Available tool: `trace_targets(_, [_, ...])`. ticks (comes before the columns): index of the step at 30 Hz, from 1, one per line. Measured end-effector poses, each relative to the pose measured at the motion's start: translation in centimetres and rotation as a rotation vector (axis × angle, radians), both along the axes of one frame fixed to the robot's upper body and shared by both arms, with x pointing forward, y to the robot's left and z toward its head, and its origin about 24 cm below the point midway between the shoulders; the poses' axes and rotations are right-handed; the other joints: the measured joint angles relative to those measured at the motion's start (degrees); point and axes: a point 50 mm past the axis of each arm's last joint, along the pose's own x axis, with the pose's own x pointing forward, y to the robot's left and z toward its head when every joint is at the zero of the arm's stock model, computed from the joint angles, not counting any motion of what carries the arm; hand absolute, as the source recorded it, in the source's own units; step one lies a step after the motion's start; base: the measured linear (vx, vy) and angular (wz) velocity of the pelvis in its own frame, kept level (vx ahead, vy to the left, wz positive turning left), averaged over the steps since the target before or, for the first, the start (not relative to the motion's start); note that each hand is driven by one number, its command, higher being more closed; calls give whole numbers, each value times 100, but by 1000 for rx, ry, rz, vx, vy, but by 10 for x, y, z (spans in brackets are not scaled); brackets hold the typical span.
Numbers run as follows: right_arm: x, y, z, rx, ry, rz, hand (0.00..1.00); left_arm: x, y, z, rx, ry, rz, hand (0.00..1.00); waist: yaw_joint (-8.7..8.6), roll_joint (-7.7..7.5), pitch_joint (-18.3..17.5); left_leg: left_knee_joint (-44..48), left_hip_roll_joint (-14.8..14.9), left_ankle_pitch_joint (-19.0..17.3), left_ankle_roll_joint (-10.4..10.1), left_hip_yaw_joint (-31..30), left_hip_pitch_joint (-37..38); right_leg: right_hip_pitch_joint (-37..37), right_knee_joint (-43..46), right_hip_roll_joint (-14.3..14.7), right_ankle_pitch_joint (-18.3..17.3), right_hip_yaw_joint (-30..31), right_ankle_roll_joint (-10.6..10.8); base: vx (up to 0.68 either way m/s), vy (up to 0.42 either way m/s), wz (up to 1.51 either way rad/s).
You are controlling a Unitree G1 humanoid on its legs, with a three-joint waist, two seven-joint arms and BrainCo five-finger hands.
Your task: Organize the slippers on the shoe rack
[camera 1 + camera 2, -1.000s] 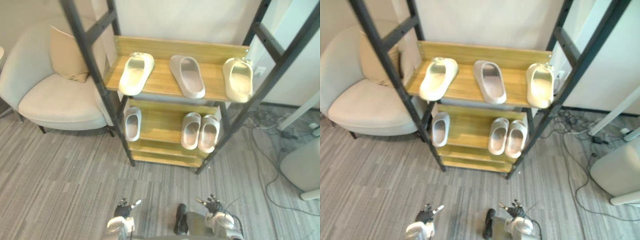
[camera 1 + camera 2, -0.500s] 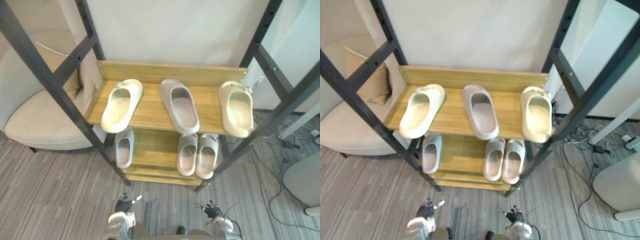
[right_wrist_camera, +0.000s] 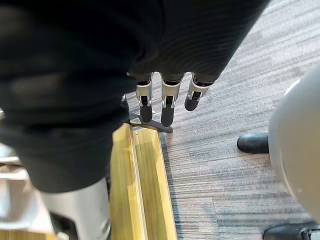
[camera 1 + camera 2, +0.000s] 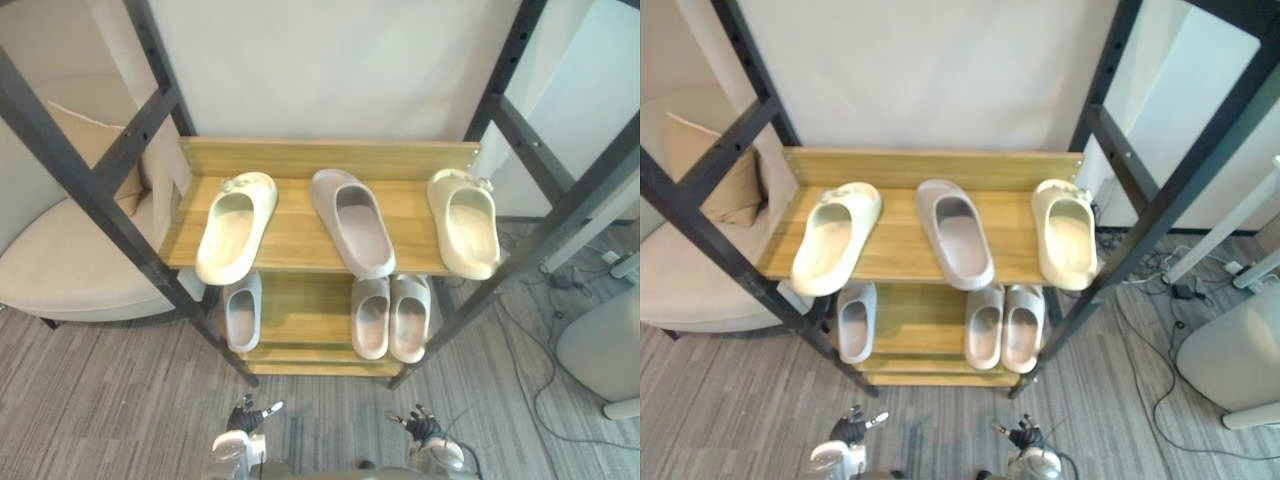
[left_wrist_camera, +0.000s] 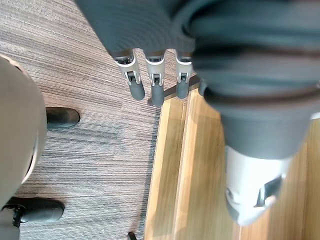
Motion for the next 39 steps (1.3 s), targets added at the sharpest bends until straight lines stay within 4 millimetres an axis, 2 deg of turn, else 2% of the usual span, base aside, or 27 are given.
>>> trace_targets(1, [1, 1, 2, -4, -16, 13, 0, 0, 0, 0, 1, 1, 1, 0, -2, -4, -4, -7, -5, 5, 6, 24, 1, -14, 0, -1, 14, 25, 2, -51, 33, -33])
trace_targets(3, [10, 3, 19, -14, -136, 46, 0, -2, 2, 0, 11, 6, 4, 0, -31, -28, -12, -51, -32, 24, 37, 150, -6, -113, -14, -6, 95, 180, 25, -59, 48, -35])
trace_targets(6, [21, 1, 58, -31, -357, 50, 0, -6, 6, -1, 24, 16, 2, 0, -102, -99, -55, -62, -77, 23, 45, 284, 4, -174, -123, -31, 199, 344, 74, -49, 47, -24])
trace_targets(11, [24, 3, 103, -35, -584, 49, 0, -11, 11, -1, 39, 17, 7, 0, -194, -207, -125, -61, -106, 4, 73, 416, 54, -166, -184, -57, 265, 474, 108, -20, 33, -14])
trace_targets(17, [27, 8, 152, -61, -805, 104, 0, -13, 10, -2, 47, 23, -19, 0, -289, -180, -128, -45, -114, -32, 119, 529, 96, -175, -190, -80, 299, 604, 158, -13, 13, -10])
trace_targets(21, [31, 8, 181, -78, -945, 117, 0, -13, 8, -1, 50, 16, -55, 0, -288, -173, -131, -44, -135, -36, 126, 535, 96, -181, -191, -94, 309, 624, 174, 0, 0, 0])
trace_targets(25, [36, 8, 199, -122, -1031, 151, 0, -15, 7, -2, 54, 14, -89, 0, -288, -155, -136, -43, -173, -43, 136, 533, 91, -198, -190, -94, 315, 657, 183, -4, 6, -3])
trace_targets(31, [54, -6, 221, -241, -1135, 193, 0, -25, 15, -5, 60, 60, -122, 0, -287, -109, -131, -40, -209, -53, 155, 480, 56, -245, -185, -109, 329, 685, 205, -7, -2, -2])
trace_targets(39, [79, -19, 255, -344, -1287, 204, 0, -24, 16, -5, 53, 58, -133, 0, -257, -108, -130, 54, -254, -94, 223, 50, -67, -247, -195, -146, 325, 562, 214, 2, -12, 9])
